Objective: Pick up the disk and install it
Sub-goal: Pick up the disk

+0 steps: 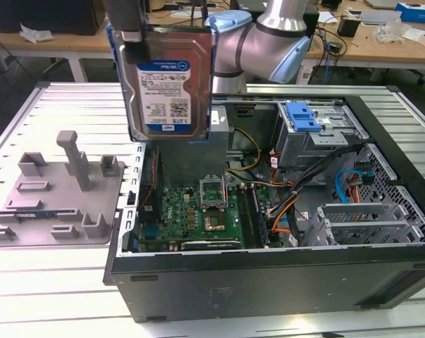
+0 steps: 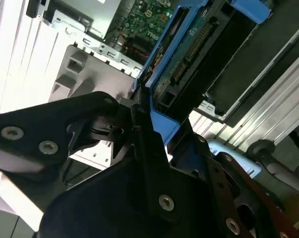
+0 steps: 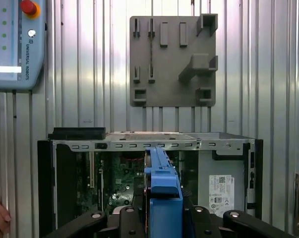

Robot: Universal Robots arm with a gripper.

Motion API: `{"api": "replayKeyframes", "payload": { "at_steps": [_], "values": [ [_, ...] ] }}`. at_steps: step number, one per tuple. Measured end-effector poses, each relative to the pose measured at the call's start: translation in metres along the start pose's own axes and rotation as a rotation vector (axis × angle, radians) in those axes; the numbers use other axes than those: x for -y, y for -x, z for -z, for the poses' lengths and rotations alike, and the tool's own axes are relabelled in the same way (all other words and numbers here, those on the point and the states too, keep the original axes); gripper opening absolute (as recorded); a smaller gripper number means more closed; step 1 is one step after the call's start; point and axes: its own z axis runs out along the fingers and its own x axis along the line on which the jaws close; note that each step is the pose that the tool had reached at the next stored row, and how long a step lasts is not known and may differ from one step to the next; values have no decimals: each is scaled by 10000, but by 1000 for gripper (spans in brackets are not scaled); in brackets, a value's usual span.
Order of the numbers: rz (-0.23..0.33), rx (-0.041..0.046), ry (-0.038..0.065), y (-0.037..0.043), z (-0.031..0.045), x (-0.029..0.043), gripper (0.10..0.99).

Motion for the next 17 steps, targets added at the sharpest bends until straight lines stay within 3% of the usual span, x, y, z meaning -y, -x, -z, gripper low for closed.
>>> {"api": "replayKeyframes", "payload": {
  "at_steps": [7,8,10,12,17],
  "values": [
    [-1,1,0,-165,-9,300,365],
    [0,0,0,-205,-12,378,365],
    [-2,0,0,-247,-15,463,365],
    [0,1,0,-337,-22,658,365],
    [-2,0,0,-472,-35,990,365]
  ]
}}
